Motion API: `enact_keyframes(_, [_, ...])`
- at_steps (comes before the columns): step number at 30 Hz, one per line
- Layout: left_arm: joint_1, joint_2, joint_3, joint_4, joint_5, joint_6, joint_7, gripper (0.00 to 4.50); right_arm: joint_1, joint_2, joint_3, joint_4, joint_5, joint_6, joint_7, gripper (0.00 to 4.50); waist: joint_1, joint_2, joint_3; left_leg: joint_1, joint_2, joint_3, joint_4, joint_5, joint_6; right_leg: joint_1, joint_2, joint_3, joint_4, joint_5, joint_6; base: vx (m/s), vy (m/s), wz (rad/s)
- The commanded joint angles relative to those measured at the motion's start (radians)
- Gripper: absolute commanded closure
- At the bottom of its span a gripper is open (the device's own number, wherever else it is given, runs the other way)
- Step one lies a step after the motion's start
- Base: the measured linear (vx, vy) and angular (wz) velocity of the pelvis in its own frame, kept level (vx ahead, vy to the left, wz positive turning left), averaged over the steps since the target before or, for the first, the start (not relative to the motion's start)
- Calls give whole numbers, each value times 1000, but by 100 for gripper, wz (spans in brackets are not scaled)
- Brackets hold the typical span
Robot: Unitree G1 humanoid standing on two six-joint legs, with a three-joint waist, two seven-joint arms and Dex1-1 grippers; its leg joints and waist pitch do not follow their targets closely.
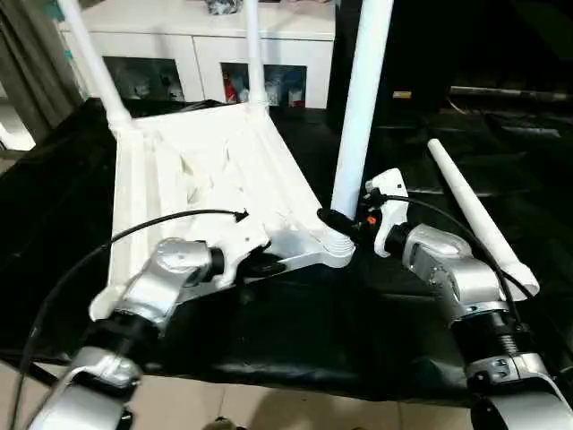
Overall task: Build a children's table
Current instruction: Insert table leg to table base
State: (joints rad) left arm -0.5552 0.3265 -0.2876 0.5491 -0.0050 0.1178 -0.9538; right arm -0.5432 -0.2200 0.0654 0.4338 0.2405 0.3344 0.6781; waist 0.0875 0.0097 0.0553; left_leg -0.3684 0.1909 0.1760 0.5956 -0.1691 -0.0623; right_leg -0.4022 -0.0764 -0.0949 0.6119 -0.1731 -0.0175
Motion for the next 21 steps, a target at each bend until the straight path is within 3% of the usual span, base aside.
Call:
enact_keyframes(1, [-29,-1,4,17,15,2,25,349,3,6,6,7,-2,2,5,259,4,-4,-69,8,40,-18,-74,-241,11,49,-78,54,-89,-353,-133,0,0,0])
enact_keyframes(6, [-49,-16,-4,39,21,11,18,347,-1,11,5,14,-3,-4,4,259,7,-8,-71,11,37,-13,-70,-232,12,51,-79,58,-82,-270,-173,0,0,0])
enact_keyframes(12, [-63,-1,-32,71,57,-4,14,347,-6,11,0,15,-7,-6,4,259,6,-7,-69,13,39,-16,-73,-256,7,51,-80,57,-88,-320,-159,0,0,0])
enact_keyframes(21, [-54,21,-32,42,58,27,-19,347,-7,10,-5,14,-8,-7,0,259,5,-5,-69,13,40,-16,-74,-264,0,51,-80,58,-85,-305,-171,0,0,0])
